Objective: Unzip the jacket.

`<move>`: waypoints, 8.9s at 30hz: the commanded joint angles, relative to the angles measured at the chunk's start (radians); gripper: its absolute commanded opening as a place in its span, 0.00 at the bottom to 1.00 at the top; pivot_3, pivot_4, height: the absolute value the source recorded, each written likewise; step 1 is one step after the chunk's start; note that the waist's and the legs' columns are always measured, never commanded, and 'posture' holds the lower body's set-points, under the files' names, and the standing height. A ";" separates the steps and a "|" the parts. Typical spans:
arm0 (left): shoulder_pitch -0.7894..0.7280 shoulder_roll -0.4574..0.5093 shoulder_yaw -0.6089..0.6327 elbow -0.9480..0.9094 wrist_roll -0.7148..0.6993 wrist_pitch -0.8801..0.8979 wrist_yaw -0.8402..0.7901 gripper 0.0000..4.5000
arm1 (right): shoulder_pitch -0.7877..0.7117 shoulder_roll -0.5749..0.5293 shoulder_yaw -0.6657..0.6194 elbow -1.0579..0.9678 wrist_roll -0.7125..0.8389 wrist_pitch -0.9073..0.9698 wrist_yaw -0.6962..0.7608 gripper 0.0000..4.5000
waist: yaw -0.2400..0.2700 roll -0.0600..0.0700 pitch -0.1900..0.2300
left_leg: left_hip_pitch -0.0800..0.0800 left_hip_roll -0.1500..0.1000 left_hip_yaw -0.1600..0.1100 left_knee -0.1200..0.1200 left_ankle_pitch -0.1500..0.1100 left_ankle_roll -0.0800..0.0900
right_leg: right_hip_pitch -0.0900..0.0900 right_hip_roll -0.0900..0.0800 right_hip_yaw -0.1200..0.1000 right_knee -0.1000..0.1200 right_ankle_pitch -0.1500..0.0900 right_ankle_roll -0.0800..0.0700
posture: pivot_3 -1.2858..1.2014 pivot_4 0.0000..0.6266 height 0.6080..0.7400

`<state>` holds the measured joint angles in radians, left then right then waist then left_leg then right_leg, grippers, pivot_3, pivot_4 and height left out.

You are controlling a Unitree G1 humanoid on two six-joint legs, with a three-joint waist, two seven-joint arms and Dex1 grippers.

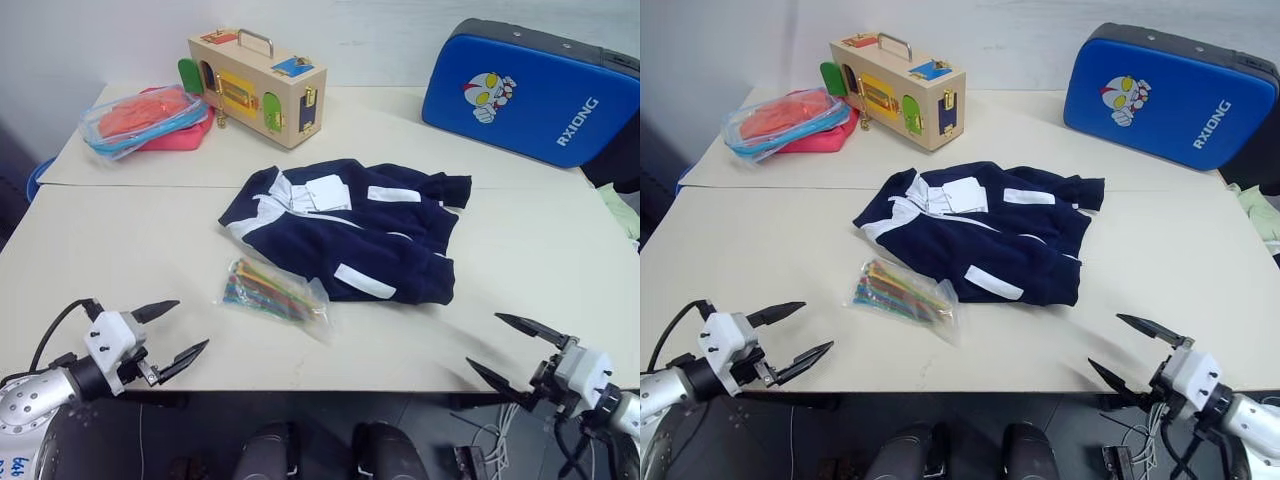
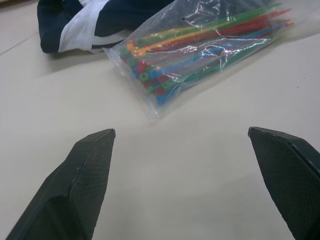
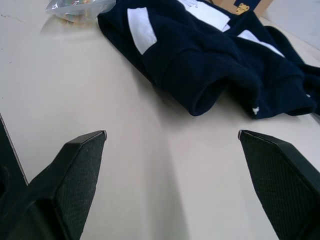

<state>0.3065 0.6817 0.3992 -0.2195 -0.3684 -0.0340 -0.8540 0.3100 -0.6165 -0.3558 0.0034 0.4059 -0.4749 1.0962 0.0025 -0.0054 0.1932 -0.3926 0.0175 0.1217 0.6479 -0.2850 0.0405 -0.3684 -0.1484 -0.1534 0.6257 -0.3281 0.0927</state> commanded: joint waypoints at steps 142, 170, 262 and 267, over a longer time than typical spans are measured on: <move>-0.119 0.175 -0.366 -0.196 0.043 0.393 -0.098 0.00 | -0.266 -0.356 0.318 -0.187 0.027 0.413 0.270 0.00 | 0.005 0.001 0.002 | 0.010 -0.003 -0.008 0.000 -0.005 0.000 | 0.011 -0.001 -0.001 -0.005 0.000 0.001 | 0.52 0.24 1.00; -0.081 0.291 -0.077 -0.039 -0.193 0.285 -0.409 0.78 | -0.013 -0.530 -0.006 -0.405 0.514 1.132 0.258 0.85 | 0.021 0.006 0.005 | 0.004 -0.001 -0.010 0.001 -0.008 0.005 | 0.008 0.000 -0.003 -0.007 0.000 0.000 | 0.52 0.24 1.00; -0.660 -0.080 -0.459 0.484 0.113 -0.013 -0.344 1.00 | -1.194 0.253 0.596 0.374 -0.069 1.258 -0.175 1.00 | -0.024 0.004 0.005 | -0.012 -0.003 -0.004 0.009 0.005 0.002 | -0.009 0.009 -0.004 0.006 0.006 0.001 | 0.52 0.24 1.00; -0.669 -0.086 -0.468 0.498 0.129 -0.013 -0.337 1.00 | -1.200 0.252 0.584 0.318 0.042 1.451 -0.061 1.00 | -0.029 0.004 0.005 | -0.012 -0.003 -0.005 0.009 0.005 0.002 | -0.009 0.009 -0.003 0.005 0.006 0.001 | 0.52 0.24 1.00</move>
<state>-0.3718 0.6006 -0.0437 0.2779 -0.2617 -0.0465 -1.1906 -0.8846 -0.3683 0.2430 0.3600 0.4071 0.9294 1.0019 -0.0264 -0.0012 0.1983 -0.4046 0.0142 0.1171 0.6564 -0.2804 0.0425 -0.3771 -0.1399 -0.1563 0.6312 -0.3224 0.0935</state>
